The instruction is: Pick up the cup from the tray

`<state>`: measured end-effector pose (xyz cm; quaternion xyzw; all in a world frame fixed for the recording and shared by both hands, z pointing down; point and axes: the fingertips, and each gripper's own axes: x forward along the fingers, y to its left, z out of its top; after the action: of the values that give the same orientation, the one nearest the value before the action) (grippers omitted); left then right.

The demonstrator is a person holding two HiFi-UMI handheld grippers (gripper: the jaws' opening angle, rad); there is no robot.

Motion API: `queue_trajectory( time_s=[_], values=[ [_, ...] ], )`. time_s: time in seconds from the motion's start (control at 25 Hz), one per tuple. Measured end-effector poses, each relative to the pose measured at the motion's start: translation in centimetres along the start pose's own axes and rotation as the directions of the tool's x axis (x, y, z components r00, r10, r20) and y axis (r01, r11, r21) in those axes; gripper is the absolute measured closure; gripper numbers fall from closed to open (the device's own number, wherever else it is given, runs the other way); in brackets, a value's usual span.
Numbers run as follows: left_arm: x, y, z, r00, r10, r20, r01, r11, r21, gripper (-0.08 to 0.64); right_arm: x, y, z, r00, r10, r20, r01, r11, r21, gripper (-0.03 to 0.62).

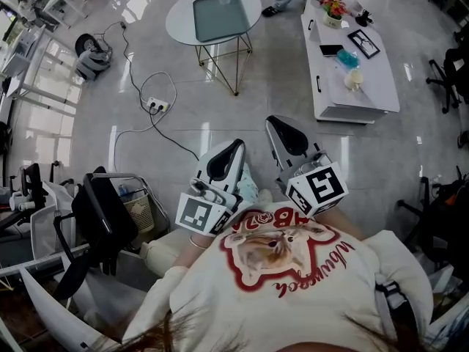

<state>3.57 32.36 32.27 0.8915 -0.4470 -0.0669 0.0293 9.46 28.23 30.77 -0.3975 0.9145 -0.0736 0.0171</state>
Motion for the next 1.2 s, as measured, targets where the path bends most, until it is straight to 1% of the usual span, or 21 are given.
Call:
queue_trajectory(
  time_s=[0.16, 0.36, 0.52, 0.6, 0.72, 0.92, 1.08, 1.2],
  values=[
    [1.0, 1.7, -0.3, 1.000, -0.001, -0.001, 0.001, 1.000, -0.014, 0.545, 1.6, -0.8, -0.1, 1.000, -0.011, -0.010, 0.011, 1.000, -0.002, 0.561],
    [3.4, 5.0, -0.5, 1.000, -0.016, 0.004, 0.016, 1.000, -0.025, 0.545, 5.2, -2.6, 0.2, 1.000, -0.029, -0.006, 0.029, 1.000, -0.010, 0.561],
    [6.1, 8.6, -0.3, 0.999, -0.032, 0.007, 0.032, 0.999, -0.030, 0.545, 8.9, -4.4, 0.4, 0.999, -0.042, -0.008, 0.042, 0.999, -0.019, 0.561],
    [7.6, 10.6, 0.3, 0.999, -0.038, 0.014, 0.039, 0.999, -0.035, 0.545, 11.0, -5.4, 1.0, 0.999, -0.050, -0.003, 0.050, 0.999, -0.022, 0.561],
    [9.7, 13.8, 0.9, 0.998, -0.051, 0.024, 0.051, 0.998, -0.023, 0.545, 14.4, -6.7, 2.0, 0.998, -0.060, 0.009, 0.060, 0.998, -0.027, 0.561],
    [12.7, 18.2, 1.5, 0.997, -0.071, 0.021, 0.072, 0.997, -0.025, 0.545, 19.1, -8.3, 2.9, 0.997, -0.072, 0.018, 0.073, 0.997, -0.035, 0.561],
    [14.7, 21.2, 2.1, 0.995, -0.093, 0.017, 0.094, 0.995, -0.031, 0.545, 22.4, -9.5, 3.2, 0.995, -0.092, 0.023, 0.093, 0.995, -0.023, 0.561],
    [15.7, 23.5, 2.1, 0.995, -0.103, 0.016, 0.103, 0.995, -0.015, 0.545, 24.7, -10.2, 3.2, 0.994, -0.105, 0.028, 0.105, 0.994, -0.012, 0.561]
  ],
)
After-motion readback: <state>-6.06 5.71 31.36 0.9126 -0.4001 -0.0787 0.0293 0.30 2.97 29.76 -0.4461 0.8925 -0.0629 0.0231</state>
